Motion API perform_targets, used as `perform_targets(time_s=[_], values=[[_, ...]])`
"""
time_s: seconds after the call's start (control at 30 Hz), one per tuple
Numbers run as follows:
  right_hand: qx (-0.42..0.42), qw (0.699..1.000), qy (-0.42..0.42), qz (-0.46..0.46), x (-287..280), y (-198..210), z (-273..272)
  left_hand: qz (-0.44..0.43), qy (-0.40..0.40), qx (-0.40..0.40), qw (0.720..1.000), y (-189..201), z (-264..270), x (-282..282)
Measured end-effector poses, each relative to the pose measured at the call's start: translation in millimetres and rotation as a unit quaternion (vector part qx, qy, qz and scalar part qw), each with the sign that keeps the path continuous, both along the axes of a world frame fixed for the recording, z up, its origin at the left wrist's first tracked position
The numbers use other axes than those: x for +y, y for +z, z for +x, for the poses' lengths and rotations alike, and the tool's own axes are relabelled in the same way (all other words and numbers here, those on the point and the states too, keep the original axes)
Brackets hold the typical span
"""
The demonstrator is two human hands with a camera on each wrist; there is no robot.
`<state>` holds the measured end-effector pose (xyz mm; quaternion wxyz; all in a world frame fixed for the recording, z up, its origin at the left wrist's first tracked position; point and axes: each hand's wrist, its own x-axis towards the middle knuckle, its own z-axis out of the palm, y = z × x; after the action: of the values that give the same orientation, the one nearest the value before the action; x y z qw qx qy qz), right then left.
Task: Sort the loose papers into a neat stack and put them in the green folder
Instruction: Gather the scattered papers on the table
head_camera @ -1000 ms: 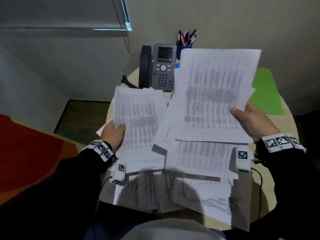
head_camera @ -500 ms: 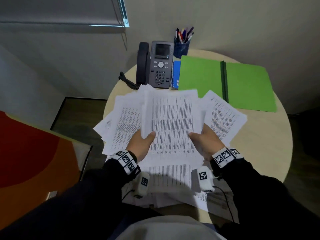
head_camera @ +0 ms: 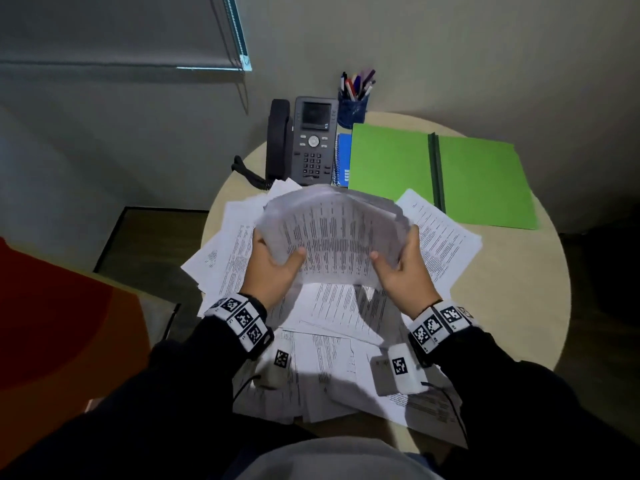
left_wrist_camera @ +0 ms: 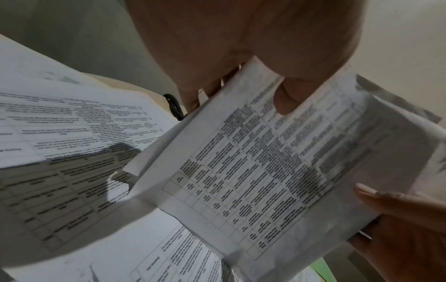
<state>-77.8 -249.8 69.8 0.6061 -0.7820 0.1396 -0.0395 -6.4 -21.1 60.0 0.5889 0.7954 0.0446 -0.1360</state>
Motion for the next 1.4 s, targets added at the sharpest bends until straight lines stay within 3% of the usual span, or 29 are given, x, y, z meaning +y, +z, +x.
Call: perform_targets(time_s=[0.3,0.53,0.87,1.0,1.2,1.3,1.4], values=[[0.028,0.996,-0.066,0.053,9,-1,-3,-0.02,-0.005,0.007,1.0,-9,-1,-9],[0.067,0.992,-0.087,0.063,1,-27,0,-0.001,-0.016,0.032,0.999,-13,-1,-15],[0.11,0.99,-0.088,0.028,-2,-42,-10,0.031,0.008,0.081,0.996,-14,-15,-19],[0.106,0.993,-0.037,0.027,7,-37,-8,0.039,0.003,0.109,0.993,-20,-18,-20],[0.097,0.993,-0.057,0.026,8,-39,-10,0.021,0.005,0.094,0.995,-22,-19,-22],[0.07,0.995,-0.065,0.022,-1,-40,-8,0.026,-0.002,0.043,0.999,-18,-20,-25],[0.092,0.994,-0.054,0.009,-6,-45,-12,0.035,-0.014,0.039,0.999,-27,-24,-23]])
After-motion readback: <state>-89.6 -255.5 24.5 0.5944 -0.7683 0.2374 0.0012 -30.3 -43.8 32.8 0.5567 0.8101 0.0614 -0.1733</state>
